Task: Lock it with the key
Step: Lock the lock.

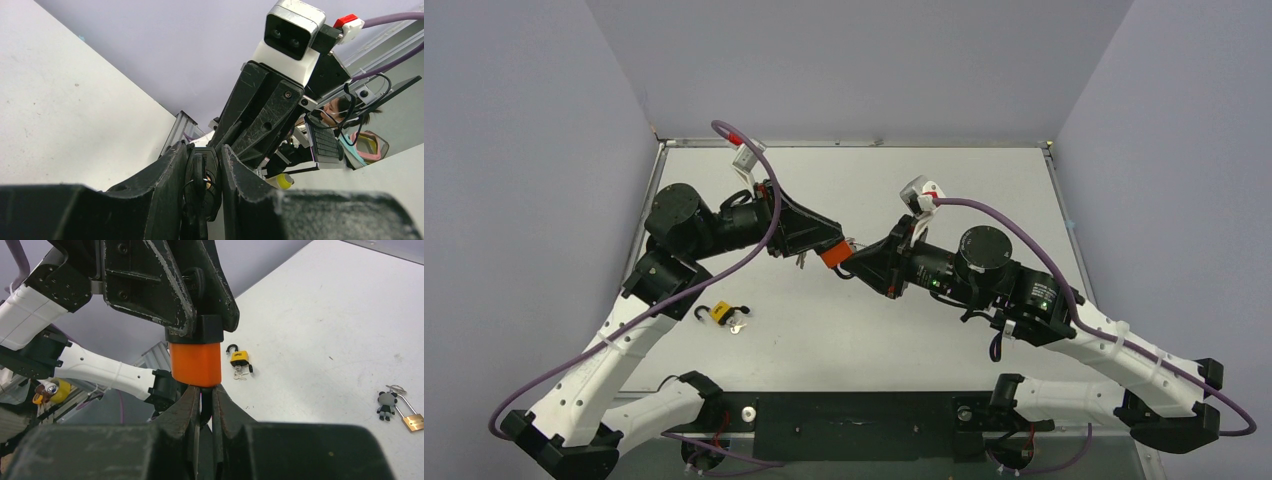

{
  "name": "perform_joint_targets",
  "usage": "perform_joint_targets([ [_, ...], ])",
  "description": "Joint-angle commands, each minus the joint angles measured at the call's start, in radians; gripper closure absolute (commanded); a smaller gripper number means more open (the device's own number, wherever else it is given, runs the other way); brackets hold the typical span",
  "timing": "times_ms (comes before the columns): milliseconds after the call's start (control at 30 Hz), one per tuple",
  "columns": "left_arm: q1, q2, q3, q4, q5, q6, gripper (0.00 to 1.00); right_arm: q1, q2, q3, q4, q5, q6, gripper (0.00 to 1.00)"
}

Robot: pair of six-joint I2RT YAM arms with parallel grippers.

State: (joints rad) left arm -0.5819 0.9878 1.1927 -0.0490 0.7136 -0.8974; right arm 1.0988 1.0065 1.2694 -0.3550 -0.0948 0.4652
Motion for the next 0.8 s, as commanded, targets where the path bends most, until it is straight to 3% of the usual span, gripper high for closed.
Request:
perform_joint_targets([
  [0,0.002,-0.021,0.009,0.035,-0.022,0.029,1.0,-0.025,-0.043,-0.007,0.051,0.009,0.02,1.0],
  [167,0.003,-0.012,0.024,-0.008,-0.008,0.059,1.0,-0.028,-0.067,-0.006,0.037,-0.029,0.007,1.0],
  [267,0.004,0.002,0.047,-0.033,0.041,0.099,0.82,-0.027,-0.082,0.003,-0.011,-0.045,-0.022,1.0],
  [400,0.007,0.013,0.054,-0.047,0.128,0.125,0.7,-0.025,-0.107,0.006,-0.07,-0.094,-0.053,1.0],
  [767,0.007,-0.02,-0.003,-0.054,0.236,0.154,0.67,-0.017,-0.156,-0.002,-0.194,-0.177,-0.078,1.0],
])
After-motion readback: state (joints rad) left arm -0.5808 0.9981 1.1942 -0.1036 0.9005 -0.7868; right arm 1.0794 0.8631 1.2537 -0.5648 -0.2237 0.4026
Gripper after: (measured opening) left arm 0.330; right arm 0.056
